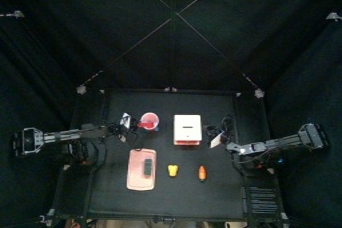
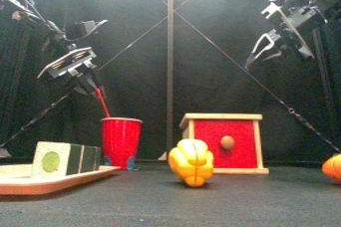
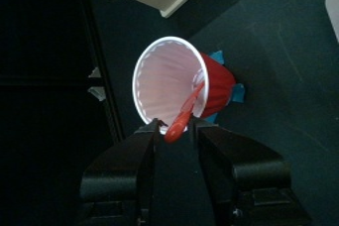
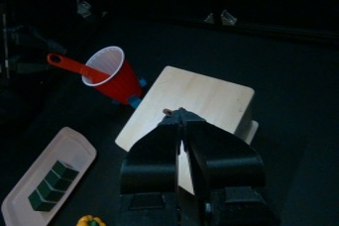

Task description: Grab knife

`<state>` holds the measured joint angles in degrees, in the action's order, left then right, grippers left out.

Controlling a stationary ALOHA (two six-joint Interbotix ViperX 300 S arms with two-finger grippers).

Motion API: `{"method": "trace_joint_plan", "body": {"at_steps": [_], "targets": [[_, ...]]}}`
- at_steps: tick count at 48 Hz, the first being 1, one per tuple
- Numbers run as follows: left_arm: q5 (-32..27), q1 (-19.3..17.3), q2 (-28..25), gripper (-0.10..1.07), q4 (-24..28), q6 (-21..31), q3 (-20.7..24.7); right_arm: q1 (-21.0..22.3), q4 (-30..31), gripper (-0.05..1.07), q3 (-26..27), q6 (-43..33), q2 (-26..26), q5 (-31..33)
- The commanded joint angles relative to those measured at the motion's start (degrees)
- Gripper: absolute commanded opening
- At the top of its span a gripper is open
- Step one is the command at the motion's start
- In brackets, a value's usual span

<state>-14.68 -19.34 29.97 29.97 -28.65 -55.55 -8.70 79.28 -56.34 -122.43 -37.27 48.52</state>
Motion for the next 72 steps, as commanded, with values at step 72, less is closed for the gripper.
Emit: {"method": "trace_joint_plan", "body": {"at_steps": [72], "targets": [[-17.84, 6.33, -4.83, 0.68, 2.72, -7.29, 9.23, 0.35, 0.18, 0.33, 0.53, 0.00, -0.26, 0.09]]}}
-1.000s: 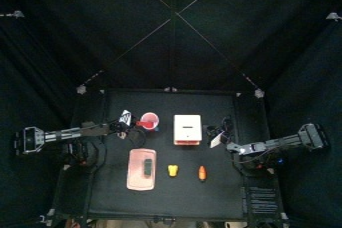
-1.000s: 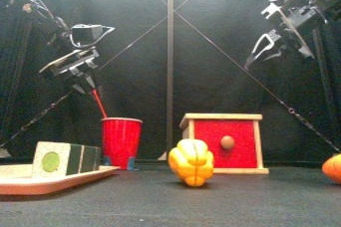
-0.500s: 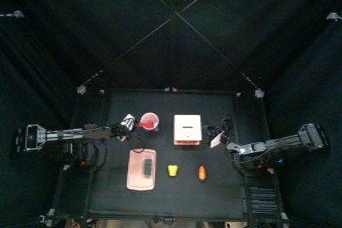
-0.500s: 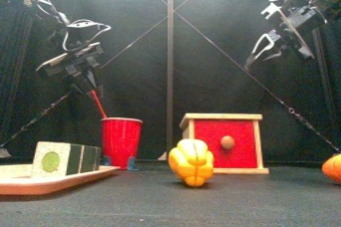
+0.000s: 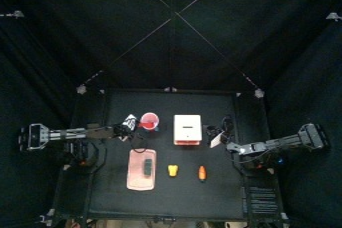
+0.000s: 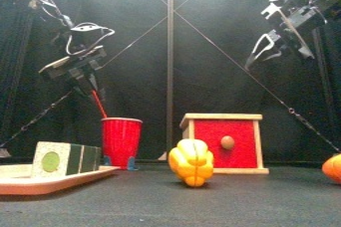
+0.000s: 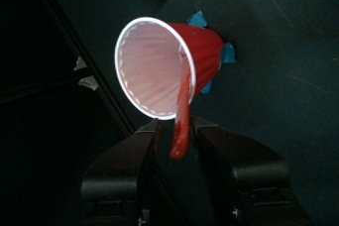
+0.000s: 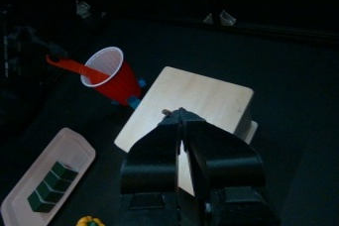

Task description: Grab knife

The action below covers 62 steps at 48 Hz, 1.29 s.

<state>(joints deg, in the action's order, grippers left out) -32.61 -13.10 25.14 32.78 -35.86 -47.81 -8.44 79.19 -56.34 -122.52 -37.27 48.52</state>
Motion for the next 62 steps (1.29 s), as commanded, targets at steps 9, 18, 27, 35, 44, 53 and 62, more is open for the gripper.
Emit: {"method": "trace_joint_plan", "body": {"at_steps": [9, 18, 27, 35, 44, 53, 62], "targets": [[0.09, 0.26, 0.00, 0.56, -0.18, -0.09, 1.23, 0.09, 0.26, 0.33, 0.53, 0.09, -0.18, 0.09], [0.09, 0.26, -0.18, 0.52, 0.09, -0.09, 1.23, 0.09, 0.26, 0.33, 0.53, 0.09, -0.18, 0.09], [0.09, 0.26, -0.09, 0.51, 0.00, 0.00, 1.49, 0.09, 0.26, 0.33, 0.44, 0.09, -0.26, 0.09], [0.00, 0.26, 0.26, 0.51, -0.18, 0.26, 1.58, 0.09, 0.18, 0.33, 0.44, 0.09, -0.18, 0.09], [-0.62, 0.35, 1.49, 0.46, -0.18, 0.35, 1.14, 0.09, -0.09, 0.33, 0.44, 0.09, -0.26, 0.09], [-2.11, 0.35, 2.90, 0.33, -0.18, 0.35, 0.79, 0.09, -0.35, 0.33, 0.44, 0.09, -0.26, 0.09], [-3.16, 0.35, 4.39, 0.32, -1.23, 0.44, -0.09, 0.09, -0.44, 0.33, 0.44, 0.09, -0.26, 0.09]]}}
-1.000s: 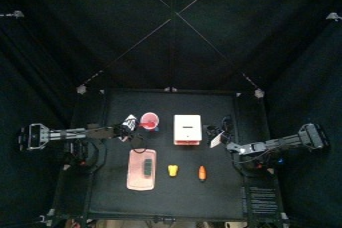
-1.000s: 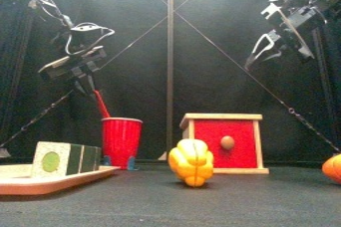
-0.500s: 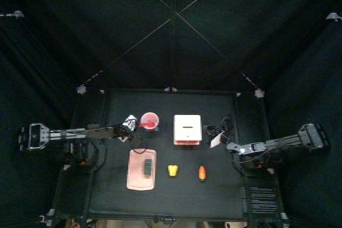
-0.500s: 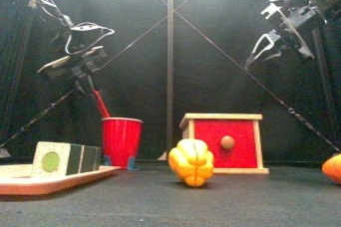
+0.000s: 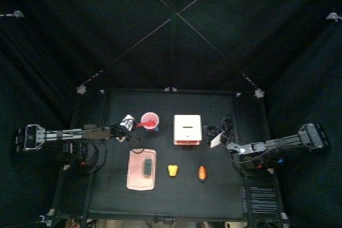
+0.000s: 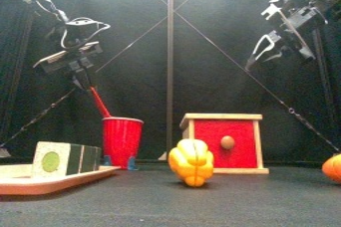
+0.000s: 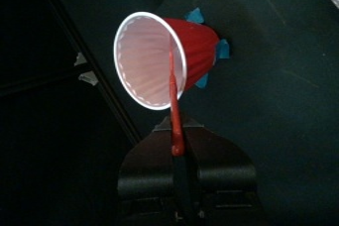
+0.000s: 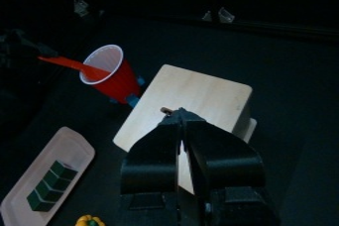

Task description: Grab knife

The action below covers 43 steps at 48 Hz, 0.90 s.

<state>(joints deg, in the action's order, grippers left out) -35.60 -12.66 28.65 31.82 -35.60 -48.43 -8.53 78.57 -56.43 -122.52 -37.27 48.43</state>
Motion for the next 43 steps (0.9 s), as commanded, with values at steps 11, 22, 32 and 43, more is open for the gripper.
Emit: {"method": "trace_joint_plan", "body": {"at_steps": [11, 22, 32, 43], "targets": [[-1.85, 0.79, 3.34, 0.32, -1.23, 0.35, 0.09, 0.18, 0.18, 0.33, 0.53, 0.09, -0.26, 0.18], [-2.11, 0.88, 4.31, 0.32, -1.32, 0.35, -0.70, 0.18, -0.18, 0.33, 0.44, 0.09, -0.18, 0.18], [-2.11, 0.79, 4.75, 0.32, -1.14, 0.35, -0.62, 0.09, -1.41, 0.33, 0.09, 0.09, -0.18, 0.18], [-2.11, 0.88, 7.38, 0.32, -1.32, 0.44, -1.05, -0.18, -2.29, 0.33, 0.09, 0.09, -0.26, 0.18]]}}
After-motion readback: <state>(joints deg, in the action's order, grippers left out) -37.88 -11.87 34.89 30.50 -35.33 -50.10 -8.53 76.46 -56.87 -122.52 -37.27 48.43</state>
